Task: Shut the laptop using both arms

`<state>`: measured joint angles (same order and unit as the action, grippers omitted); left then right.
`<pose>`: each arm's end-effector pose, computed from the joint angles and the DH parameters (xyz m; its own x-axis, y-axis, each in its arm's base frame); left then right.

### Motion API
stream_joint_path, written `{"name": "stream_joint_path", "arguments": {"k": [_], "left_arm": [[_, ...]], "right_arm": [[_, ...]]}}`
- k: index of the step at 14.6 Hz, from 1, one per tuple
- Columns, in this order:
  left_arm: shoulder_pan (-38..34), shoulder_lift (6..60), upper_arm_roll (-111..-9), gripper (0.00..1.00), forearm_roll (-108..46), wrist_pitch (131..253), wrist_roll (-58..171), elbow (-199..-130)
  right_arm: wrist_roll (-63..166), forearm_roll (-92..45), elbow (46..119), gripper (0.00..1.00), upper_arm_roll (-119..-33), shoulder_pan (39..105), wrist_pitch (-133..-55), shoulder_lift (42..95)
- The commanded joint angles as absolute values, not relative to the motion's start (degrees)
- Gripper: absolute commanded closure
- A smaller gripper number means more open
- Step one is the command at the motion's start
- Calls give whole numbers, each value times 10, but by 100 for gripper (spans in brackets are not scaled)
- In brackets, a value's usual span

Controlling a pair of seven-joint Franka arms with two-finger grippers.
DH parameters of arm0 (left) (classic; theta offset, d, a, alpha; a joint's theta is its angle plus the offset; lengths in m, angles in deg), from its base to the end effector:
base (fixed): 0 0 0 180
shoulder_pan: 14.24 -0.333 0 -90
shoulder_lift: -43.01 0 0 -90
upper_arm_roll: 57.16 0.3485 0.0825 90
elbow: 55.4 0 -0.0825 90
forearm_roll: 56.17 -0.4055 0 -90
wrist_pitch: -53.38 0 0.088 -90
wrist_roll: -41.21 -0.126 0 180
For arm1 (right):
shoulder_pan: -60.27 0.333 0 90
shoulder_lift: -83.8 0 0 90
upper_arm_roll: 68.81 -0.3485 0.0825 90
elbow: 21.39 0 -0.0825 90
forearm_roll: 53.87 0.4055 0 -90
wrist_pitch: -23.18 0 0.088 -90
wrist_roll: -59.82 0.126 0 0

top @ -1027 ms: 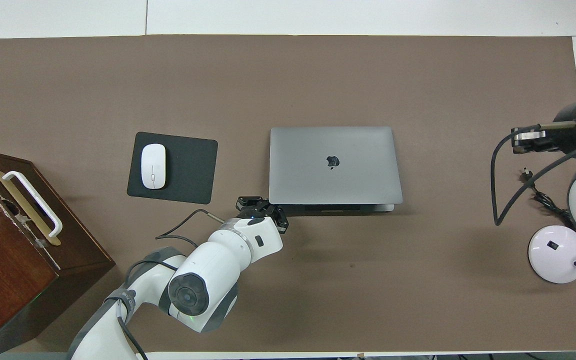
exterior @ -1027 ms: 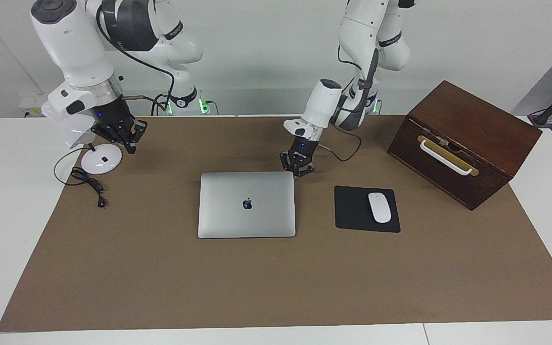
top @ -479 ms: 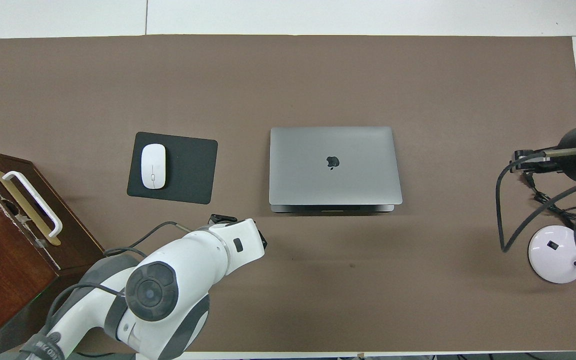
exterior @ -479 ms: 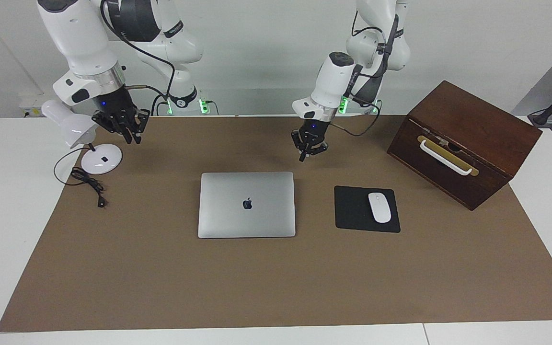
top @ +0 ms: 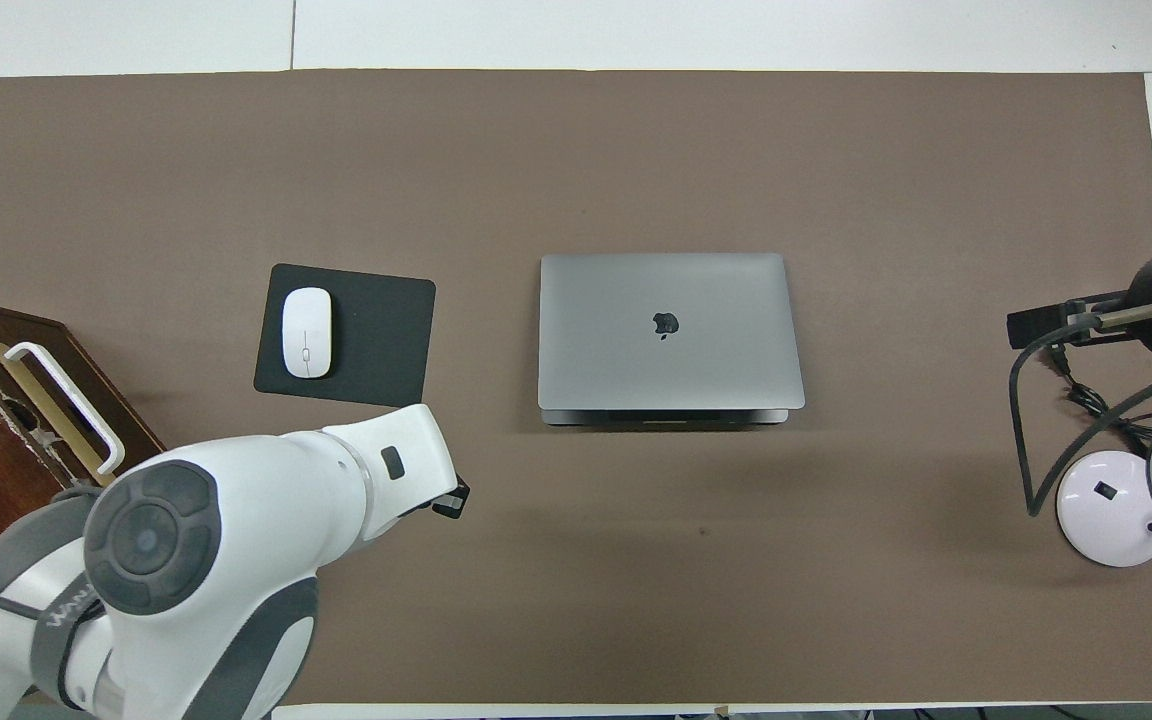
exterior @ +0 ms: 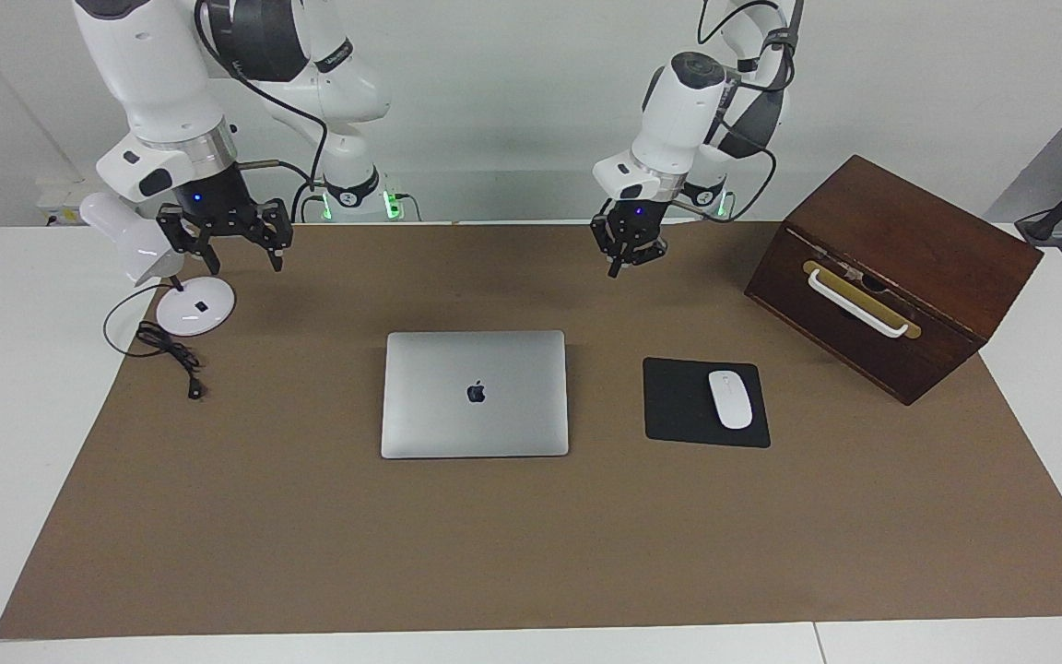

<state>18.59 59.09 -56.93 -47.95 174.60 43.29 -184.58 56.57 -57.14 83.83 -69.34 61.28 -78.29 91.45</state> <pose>0.4108 -0.2732 0.4958 0.8892 -0.4382 0.1314 -0.4541 -0.8803 0.1375 0.5446 0.0089 0.5982 0.9934 0.0947 0.0643 0.0907 -0.9940 0.0615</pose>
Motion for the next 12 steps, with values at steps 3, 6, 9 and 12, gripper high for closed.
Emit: {"name": "stream_joint_path", "arguments": {"k": [3, 6, 9, 12], "left_arm": [[131, 590, -571, 100, -487, 1642, 405, -1774], [56, 590, -571, 100, -489, 1595, 365, -1743], [-9, 587, -571, 0, -512, 1571, 347, -1713], [-61, 582, -572, 0, -513, 1562, 348, -1695]], "right_arm": [[549, -574, 850, 0, -700, 601, -798, 925], [548, -574, 846, 0, -700, 591, -799, 922], [549, -566, 838, 0, -700, 580, -808, 917], [555, -563, 837, 0, -700, 586, -816, 915]]}}
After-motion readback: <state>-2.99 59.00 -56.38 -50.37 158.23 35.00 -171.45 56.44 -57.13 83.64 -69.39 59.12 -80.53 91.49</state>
